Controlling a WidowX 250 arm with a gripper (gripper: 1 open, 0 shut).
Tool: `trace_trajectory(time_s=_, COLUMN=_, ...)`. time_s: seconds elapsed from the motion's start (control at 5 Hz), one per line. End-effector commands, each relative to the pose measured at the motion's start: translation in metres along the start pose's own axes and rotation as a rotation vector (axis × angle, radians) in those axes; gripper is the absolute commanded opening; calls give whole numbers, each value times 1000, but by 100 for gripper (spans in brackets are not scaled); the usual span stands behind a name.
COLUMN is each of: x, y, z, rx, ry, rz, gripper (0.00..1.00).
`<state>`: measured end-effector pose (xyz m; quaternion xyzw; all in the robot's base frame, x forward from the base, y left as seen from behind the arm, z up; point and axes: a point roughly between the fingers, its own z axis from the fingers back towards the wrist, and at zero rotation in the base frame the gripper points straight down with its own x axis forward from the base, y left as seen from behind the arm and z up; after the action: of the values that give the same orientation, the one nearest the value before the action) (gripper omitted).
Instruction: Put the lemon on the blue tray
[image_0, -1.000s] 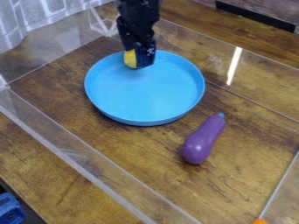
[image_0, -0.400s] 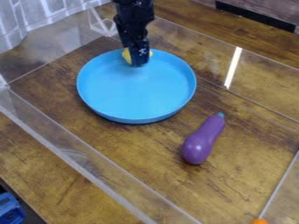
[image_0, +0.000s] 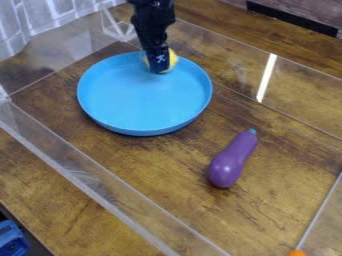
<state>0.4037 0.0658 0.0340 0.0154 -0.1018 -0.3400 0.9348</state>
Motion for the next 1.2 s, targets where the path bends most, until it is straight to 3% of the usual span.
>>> trace_trajectory(time_s=0.0, x=10, y=13, z=14, rx=44, ry=-45, rz=-23, gripper=100)
trace_trajectory(time_s=0.4, x=12, y=23, z=12, rx=49, ry=-71, rz=-36, gripper=100)
trace_trajectory(time_s=0.8, x=10, y=18, z=20, rx=48, ry=-101, rz=-30, gripper=100)
trace_trajectory(time_s=1.0, x=15, y=17, z=17, rx=38, ry=-120, rz=-66, gripper=100)
